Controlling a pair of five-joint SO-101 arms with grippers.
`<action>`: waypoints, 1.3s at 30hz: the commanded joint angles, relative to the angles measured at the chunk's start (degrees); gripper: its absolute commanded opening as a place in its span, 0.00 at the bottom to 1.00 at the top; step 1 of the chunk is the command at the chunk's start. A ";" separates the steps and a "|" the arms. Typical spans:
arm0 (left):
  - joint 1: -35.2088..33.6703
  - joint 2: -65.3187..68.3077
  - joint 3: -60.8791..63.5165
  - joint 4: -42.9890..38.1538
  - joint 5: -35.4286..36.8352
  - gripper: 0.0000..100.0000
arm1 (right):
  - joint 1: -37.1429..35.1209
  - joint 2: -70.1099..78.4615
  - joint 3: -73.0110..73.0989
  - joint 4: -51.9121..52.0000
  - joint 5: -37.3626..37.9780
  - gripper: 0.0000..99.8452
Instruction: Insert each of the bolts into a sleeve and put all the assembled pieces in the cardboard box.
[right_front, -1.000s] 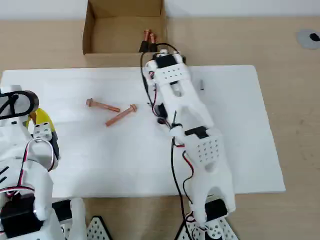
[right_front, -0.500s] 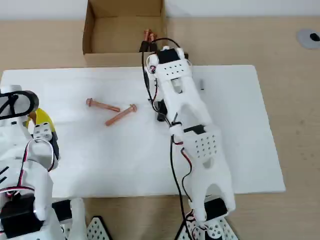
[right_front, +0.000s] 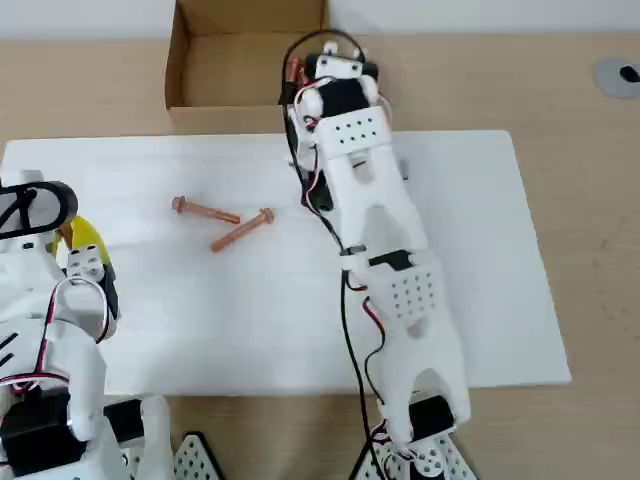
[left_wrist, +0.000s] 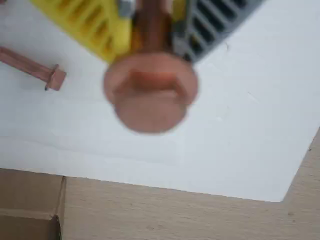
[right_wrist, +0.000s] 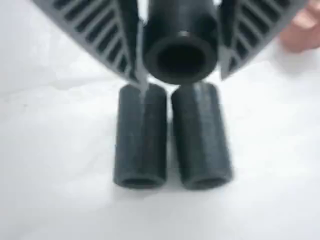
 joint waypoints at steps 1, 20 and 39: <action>0.26 -0.57 -0.70 0.09 -0.44 0.00 | -0.57 -8.66 -2.15 0.97 3.25 0.01; 0.35 -0.57 -0.26 -0.18 -0.44 0.00 | -14.55 -17.19 38.90 -1.14 13.19 0.01; 0.26 -0.57 -0.70 0.00 -0.44 0.00 | -18.77 -15.43 39.52 0.88 18.11 0.05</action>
